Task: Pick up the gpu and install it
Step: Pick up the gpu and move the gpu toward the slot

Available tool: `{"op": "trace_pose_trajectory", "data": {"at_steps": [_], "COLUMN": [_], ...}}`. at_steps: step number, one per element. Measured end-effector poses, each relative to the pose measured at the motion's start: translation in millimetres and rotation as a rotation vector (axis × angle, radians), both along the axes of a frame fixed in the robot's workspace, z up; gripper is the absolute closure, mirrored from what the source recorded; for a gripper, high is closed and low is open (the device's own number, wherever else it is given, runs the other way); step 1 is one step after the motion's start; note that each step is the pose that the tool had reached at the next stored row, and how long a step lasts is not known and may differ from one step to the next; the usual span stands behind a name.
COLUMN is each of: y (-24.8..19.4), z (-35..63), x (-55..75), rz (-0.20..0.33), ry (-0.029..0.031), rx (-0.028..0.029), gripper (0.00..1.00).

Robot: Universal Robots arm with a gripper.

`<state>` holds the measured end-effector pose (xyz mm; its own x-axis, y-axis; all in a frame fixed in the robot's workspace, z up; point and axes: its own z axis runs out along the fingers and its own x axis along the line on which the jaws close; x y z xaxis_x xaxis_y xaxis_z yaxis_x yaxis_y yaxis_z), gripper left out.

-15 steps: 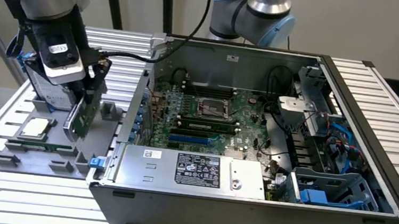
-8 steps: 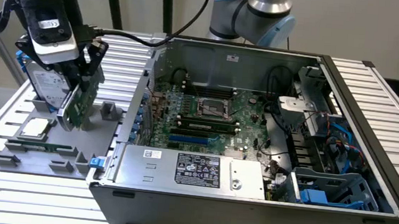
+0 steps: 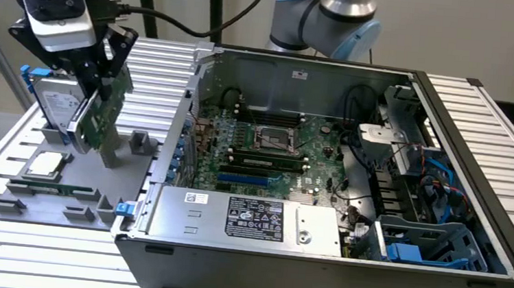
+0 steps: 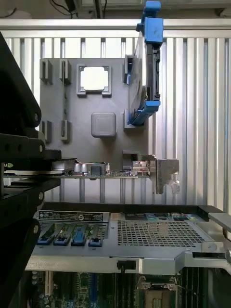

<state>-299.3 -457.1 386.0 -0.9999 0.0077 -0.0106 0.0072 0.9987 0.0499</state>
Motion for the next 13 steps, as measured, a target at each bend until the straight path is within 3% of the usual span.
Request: {"op": "trace_pose_trajectory", "data": {"at_steps": [6, 13], "y": [-0.2, -0.8], "z": [27.2, 58.8], "x": [20.5, 52.4], "rz": [0.000, 0.000], "ry": [0.0030, 0.0114], "rx": [0.0001, 0.0002], "gripper": [1.00, 1.00]}}
